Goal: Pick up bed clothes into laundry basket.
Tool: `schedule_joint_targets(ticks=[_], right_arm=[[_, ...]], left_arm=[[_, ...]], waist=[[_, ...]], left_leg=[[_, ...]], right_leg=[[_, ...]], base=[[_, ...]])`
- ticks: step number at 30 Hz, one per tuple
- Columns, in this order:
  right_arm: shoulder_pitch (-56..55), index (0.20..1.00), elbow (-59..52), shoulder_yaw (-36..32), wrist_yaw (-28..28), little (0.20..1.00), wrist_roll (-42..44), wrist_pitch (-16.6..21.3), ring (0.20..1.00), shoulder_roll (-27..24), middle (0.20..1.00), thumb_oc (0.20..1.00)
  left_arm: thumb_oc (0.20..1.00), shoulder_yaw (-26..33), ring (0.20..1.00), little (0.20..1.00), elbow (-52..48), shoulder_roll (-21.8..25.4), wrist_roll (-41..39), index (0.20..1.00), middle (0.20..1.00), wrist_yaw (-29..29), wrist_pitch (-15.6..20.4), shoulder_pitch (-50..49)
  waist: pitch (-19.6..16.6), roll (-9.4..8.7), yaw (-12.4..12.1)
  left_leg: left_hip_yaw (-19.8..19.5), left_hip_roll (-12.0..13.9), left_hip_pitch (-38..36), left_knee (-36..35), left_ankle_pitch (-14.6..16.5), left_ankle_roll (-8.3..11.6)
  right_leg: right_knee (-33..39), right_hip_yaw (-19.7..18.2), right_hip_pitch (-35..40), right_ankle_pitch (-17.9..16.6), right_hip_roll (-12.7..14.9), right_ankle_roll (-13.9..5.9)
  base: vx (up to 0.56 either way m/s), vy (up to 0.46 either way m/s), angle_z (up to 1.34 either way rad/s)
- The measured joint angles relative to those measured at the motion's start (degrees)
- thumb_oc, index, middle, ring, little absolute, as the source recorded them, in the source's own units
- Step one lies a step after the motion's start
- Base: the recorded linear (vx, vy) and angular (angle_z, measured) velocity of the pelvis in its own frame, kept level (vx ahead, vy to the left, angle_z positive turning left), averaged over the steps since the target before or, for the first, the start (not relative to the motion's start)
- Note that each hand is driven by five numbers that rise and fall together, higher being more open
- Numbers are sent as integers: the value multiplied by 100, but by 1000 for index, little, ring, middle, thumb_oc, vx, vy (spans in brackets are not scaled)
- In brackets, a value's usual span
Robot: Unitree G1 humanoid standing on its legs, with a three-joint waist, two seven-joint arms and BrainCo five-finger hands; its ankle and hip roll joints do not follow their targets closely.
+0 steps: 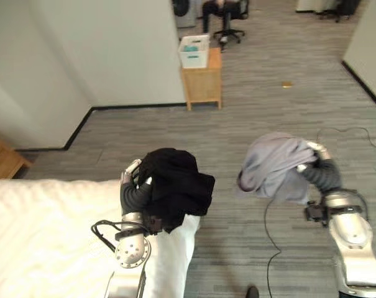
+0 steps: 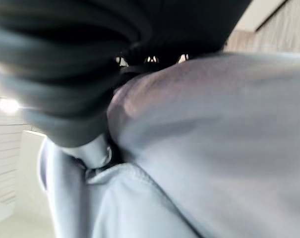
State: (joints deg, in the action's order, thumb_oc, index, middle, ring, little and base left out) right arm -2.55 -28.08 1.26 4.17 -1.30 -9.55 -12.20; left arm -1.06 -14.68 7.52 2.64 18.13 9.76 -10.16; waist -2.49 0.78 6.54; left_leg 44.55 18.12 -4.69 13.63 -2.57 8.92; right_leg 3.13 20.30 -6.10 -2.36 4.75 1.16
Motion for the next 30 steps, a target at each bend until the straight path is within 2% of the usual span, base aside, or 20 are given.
schedule_joint_targets(ticks=[1, 2, 3, 4, 5, 7, 10, 13, 15, 17, 19, 20, 22, 23, 25, 26, 27, 28, 29, 30], right_arm=[[103, 200, 164, 53, 3, 200, -12, 3, 200, 94, 200, 200], [160, 200, 346, 155, -15, 200, -107, 5, 200, 112, 200, 200], [119, 200, 585, 229, -16, 200, -141, 4, 200, 121, 200, 200], [74, 200, 680, 224, -15, 200, -242, -6, 200, 108, 200, 200], [-35, 200, 685, 198, -38, 200, -290, -3, 200, 100, 200, 200], [-310, 200, 701, 146, -175, 200, -315, 23, 200, 60, 200, 200], [-524, 200, 694, 139, -275, 200, -315, 31, 200, -105, 200, 200], [-892, 200, 581, -20, -389, 200, -309, 153, 200, -144, 200, 200], [-812, 200, 611, -119, -404, 200, -236, 165, 200, -182, 200, 200], [-644, 200, 660, -153, -422, 200, -218, 179, 200, -153, 200, 200], [-479, 200, 682, -243, -415, 200, -216, 249, 200, -170, 200, 200], [-337, 200, 783, -327, -430, 200, -214, 350, 200, -130, 200, 200], [-292, 200, 836, -302, -430, 200, -213, 429, 200, -112, 200, 200], [-296, 200, 814, -311, -428, 200, -212, 488, 200, -107, 200, 200], [-327, 200, 751, -425, -411, 200, -211, 497, 200, -97, 200, 200], [-268, 200, 689, -630, -398, 200, -208, 505, 200, -58, 200, 200], [-382, 200, 601, -861, -410, 200, -202, 510, 200, -33, 200, 200], [-455, 200, 459, -976, -410, 200, -187, 548, 200, 6, 200, 200], [-518, 200, 383, -1002, -409, 200, -115, 574, 200, 46, 200, 200], [-692, 200, 250, -996, -396, 200, -44, 605, 200, 12, 200, 200]], left_arm=[[200, -48, 200, 200, -16, -129, -55, 200, 200, 8, 15, 85], [200, -139, 200, 200, 62, -229, -209, 200, 200, -29, 76, 114], [200, -288, 200, 200, 316, -361, -342, 200, 200, -125, 120, 141], [200, -361, 200, 200, 466, -371, -433, 200, 200, -186, 113, 130], [200, -374, 200, 200, 530, -379, -459, 200, 200, -258, 109, 119], [200, -416, 200, 200, 560, -282, -478, 200, 200, -326, 109, 131], [200, -523, 200, 200, 573, -251, -460, 200, 200, -354, 87, 136], [200, -888, 200, 200, 569, -234, -396, 200, 200, -339, 75, 300], [200, -1014, 200, 200, 575, -227, -361, 200, 200, -326, 5, 399], [200, -990, 200, 200, 593, -229, -360, 200, 200, -311, -48, 416], [200, -1005, 200, 200, 606, -239, -360, 200, 200, -308, -83, 340], [200, -996, 200, 200, 656, -244, -362, 200, 200, -313, -116, 346], [200, -975, 200, 200, 638, -187, -362, 200, 200, -314, -151, 369], [200, -983, 200, 200, 577, -86, -362, 200, 200, -329, -158, 460], [200, -977, 200, 200, 580, 80, -360, 200, 200, -318, -176, 708], [200, -975, 200, 200, 656, 108, -359, 200, 200, -309, -196, 929], [200, -997, 200, 200, 728, 109, -356, 200, 200, -319, -203, 1015], [200, -966, 200, 200, 786, 91, -350, 200, 200, -319, -158, 994], [200, -927, 200, 200, 844, 74, -349, 200, 200, -312, -163, 957], [200, -887, 200, 200, 901, 68, -347, 200, 200, -320, -173, 895]], waist=[[45, -73, -143], [137, -212, -267], [238, -377, -379], [239, -333, -358], [225, -249, -347], [187, -143, -379], [180, -29, -407], [137, -31, -457], [195, -102, -690], [336, -320, -853], [324, -251, -874], [297, -193, -876], [204, -270, -895], [213, -342, -925], [241, -466, -876], [362, -296, -981], [359, -235, -967], [326, -228, -994], [310, -247, -980], [290, -283, -891]], left_leg=[[-657, -298, 117, 13, 226, 13], [-1543, -806, 268, -155, 502, -54], [-2792, -1562, 386, -902, 635, -172], [-2997, -1672, 529, -1115, 606, -213], [-3004, -1588, 712, -1162, 589, -239], [-3543, -1561, 1128, -1373, 510, -353], [-3916, -1569, 1379, -1361, 249, -720], [-3885, -1697, 1484, -1423, 246, -730], [-3659, -1727, 1877, -753, 527, -712], [-3591, -1801, 2267, -55, 722, -705], [-3675, -1847, 2216, -447, 649, -819], [-3706, -1778, 2113, -782, 436, -992], [-3433, -1965, 1621, -1312, 394, -1179], [-3244, -1985, 1530, -1372, 388, -1283], [-3315, -1970, 1412, -1393, 505, -1359], [-3369, -1799, 1282, -1455, 519, -1370], [-3462, -1766, 1214, -1459, 579, -1401], [-3507, -1747, 1158, -1483, 859, -1382], [-3572, -1765, 1115, -1513, 898, -1352], [-3750, -1833, 983, -1612, 987, -1247]], right_leg=[[33, -315, -79, -41, 0, 109], [114, -686, -91, -98, 10, 191], [208, -1040, -46, -156, 75, 169], [196, -1044, -36, -185, 25, 68], [196, -1046, -17, -168, -87, 44], [182, -1215, -59, -154, -305, 42], [188, -1367, -72, -157, -423, 33], [253, -1492, -231, -177, -307, -117], [263, -1682, -368, -218, -225, -118], [260, -1898, -352, -205, -64, -166], [260, -1947, -258, -111, -21, -302], [261, -2019, -150, 27, -22, -464], [224, -2158, -66, 178, 159, -551], [-281, -2039, -221, 475, 275, -732], [-1647, -2085, -600, 619, 258, -1069], [-3456, -2132, -1548, 395, 136, -1323], [-4572, -2210, -2337, 554, 39, -1407], [-4517, -2242, -2865, 713, 22, -1220], [-3889, -2206, -2934, 791, 10, -1077], [-2653, -2121, -2992, 786, -36, -976]], base=[[188, -52, -76], [173, -34, -122], [165, -33, -90], [146, -33, -67], [132, -42, -45], [123, -35, -58], [141, -14, -48], [258, 87, -8], [283, 88, -29], [287, 113, -37], [379, 196, -26], [496, 184, -31], [327, 72, -48], [193, 17, -43], [279, 28, -30], [340, 55, -8], [433, 72, -10], [518, 21, 17], [596, -10, 30], [607, -34, 56]])
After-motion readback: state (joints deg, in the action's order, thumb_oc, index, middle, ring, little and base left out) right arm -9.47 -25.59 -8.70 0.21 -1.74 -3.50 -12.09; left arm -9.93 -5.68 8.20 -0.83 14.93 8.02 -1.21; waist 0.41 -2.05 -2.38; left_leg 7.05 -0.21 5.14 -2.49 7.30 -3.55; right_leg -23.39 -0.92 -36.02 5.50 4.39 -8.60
